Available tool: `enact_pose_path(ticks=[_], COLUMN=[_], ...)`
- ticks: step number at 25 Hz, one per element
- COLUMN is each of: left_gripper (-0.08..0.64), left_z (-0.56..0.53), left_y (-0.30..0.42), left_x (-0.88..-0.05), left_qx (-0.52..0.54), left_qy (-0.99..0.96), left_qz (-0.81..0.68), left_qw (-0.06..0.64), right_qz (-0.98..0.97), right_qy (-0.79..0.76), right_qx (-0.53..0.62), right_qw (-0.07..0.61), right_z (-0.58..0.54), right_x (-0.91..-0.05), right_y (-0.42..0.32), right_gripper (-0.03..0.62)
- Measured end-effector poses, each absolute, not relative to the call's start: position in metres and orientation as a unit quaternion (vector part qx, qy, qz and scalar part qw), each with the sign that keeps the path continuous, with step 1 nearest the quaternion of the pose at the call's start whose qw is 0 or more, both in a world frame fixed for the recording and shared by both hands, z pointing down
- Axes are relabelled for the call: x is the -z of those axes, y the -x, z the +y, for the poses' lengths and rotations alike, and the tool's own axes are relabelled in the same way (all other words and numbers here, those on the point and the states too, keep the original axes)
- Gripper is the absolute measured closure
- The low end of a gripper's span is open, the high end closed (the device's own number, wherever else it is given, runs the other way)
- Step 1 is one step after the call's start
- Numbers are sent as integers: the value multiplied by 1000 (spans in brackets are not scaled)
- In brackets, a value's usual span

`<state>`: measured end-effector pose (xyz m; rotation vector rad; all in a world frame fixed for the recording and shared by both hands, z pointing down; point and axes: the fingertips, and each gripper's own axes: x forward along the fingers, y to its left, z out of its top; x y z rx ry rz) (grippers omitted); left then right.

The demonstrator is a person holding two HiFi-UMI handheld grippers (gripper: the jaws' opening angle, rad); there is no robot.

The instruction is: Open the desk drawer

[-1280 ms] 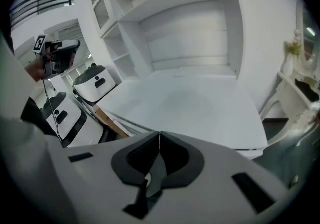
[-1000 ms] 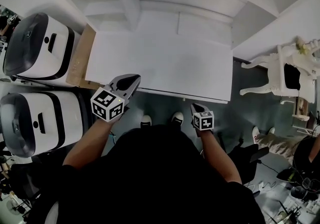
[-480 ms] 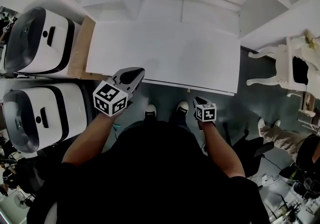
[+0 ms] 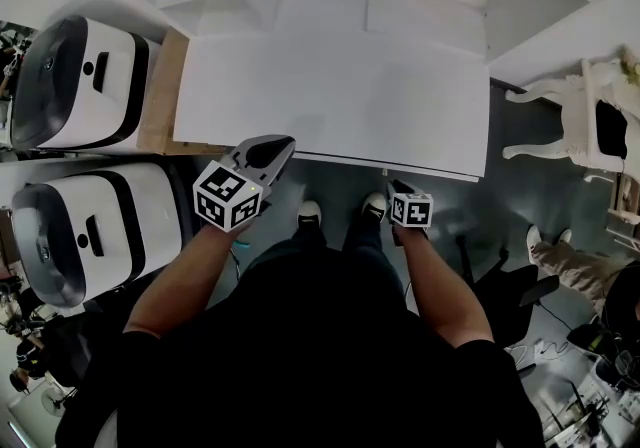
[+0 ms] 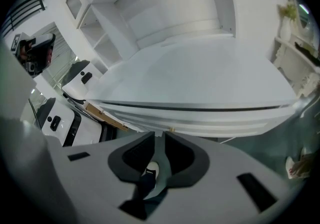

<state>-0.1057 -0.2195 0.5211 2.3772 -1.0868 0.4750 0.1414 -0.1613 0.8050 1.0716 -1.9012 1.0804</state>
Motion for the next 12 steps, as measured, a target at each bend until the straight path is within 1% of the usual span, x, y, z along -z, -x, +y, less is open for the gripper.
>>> enact_pose_path(ticks=[4,7,12], left_gripper=[551,551,551], left_z=[-218,-215,-207], left_y=[103,101,108], left_x=[-531,-536,-545], left_qx=[-178,-182,-193], left_qy=[-867,-869,-865], left_qz=[-393,-386,-386], left_qw=[248,250,257], right_qz=[-727,-714,-698], right_qy=[-416,-430,-448], right_qx=[-419,-422,-436], right_qw=[350,355,350], right_z=[-163,-165,-170], right_x=[-817,-830,-848], right_y=[-138,-139,-142], right_gripper=[518,477,472])
